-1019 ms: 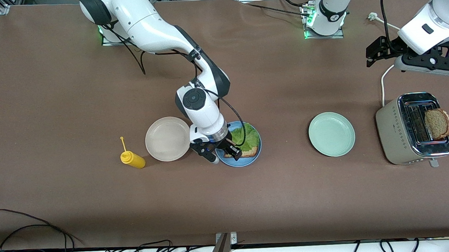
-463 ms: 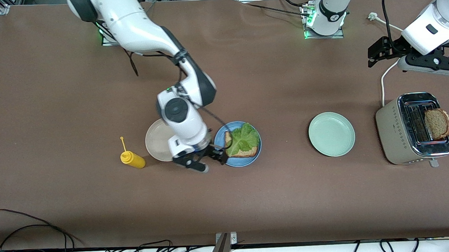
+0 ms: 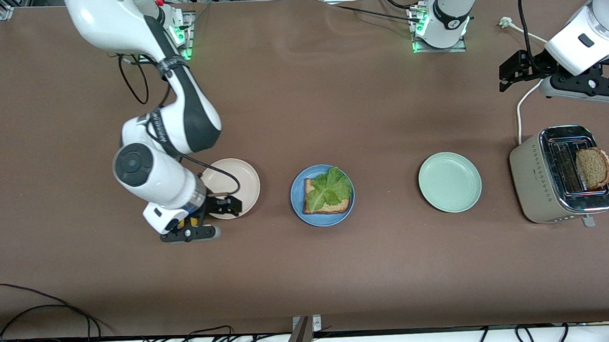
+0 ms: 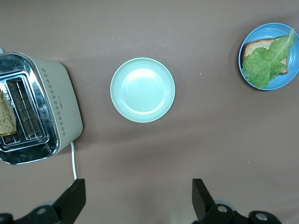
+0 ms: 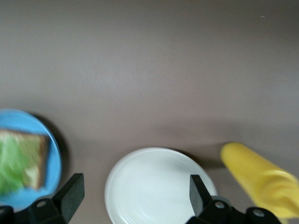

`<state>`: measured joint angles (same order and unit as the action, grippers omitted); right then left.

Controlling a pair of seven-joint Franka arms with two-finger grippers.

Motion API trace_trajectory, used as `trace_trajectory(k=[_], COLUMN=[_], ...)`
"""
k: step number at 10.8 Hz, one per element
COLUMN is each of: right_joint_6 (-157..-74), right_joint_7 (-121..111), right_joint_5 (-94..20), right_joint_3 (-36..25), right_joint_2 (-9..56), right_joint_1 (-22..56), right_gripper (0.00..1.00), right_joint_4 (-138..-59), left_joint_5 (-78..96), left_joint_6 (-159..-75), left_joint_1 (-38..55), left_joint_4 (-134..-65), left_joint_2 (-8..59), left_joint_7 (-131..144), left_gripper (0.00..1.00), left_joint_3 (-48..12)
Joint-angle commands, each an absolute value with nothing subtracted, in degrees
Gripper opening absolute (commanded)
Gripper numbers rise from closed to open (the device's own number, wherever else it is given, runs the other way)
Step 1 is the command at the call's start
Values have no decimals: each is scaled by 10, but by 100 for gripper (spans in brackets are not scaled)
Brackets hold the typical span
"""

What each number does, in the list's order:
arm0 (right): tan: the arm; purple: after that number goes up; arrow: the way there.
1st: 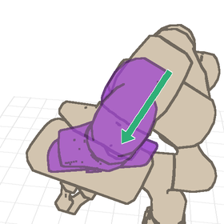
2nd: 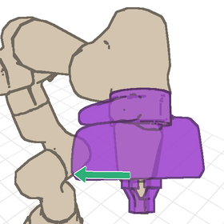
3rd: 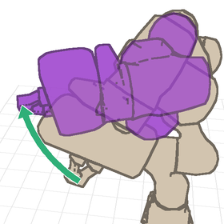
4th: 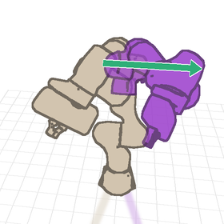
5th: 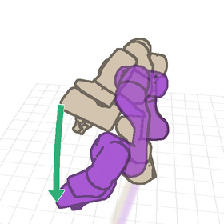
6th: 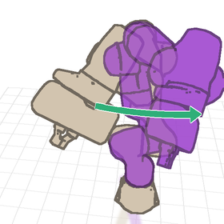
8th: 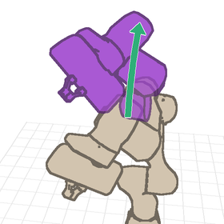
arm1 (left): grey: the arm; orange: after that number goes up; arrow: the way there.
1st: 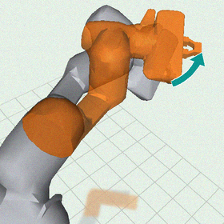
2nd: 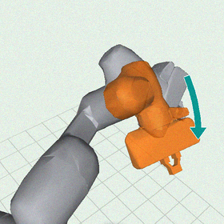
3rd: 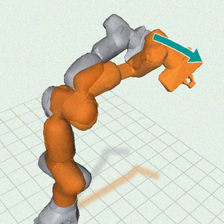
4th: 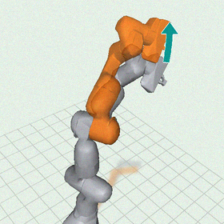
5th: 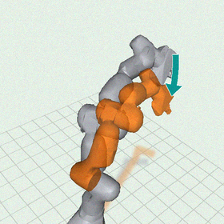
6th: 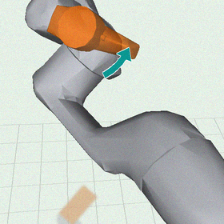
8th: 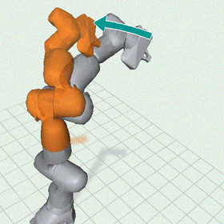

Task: Make sandwich in blue plate with both arms
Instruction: 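Withdraw the right gripper toward the yellow mustard bottle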

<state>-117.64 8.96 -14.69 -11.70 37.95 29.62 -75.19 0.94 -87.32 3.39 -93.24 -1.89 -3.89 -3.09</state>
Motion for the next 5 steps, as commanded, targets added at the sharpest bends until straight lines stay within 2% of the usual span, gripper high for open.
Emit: trace_trajectory(k=[1, 3, 5], right_joint_6=[-1103, -1093, -1075], right_joint_7=[-182, -372, -531], right_joint_5=[-148, -158, -233], right_joint_3=[-105, -103, -103], right_joint_2=[288, 263, 256], right_joint_1=[255, 206, 151], right_gripper=[100, 100, 100], right_joint_4=[-847, -873, -893], left_joint_5=[22, 22, 22], left_joint_6=[-864, -864, -864], left_joint_1=[32, 32, 32], left_joint_4=[-923, -923, -923], left_joint_2=[-17, -17, -17], left_joint_7=[-39, -39, -39], left_gripper=[100, 100, 100], left_joint_3=[-31, -31, -31])
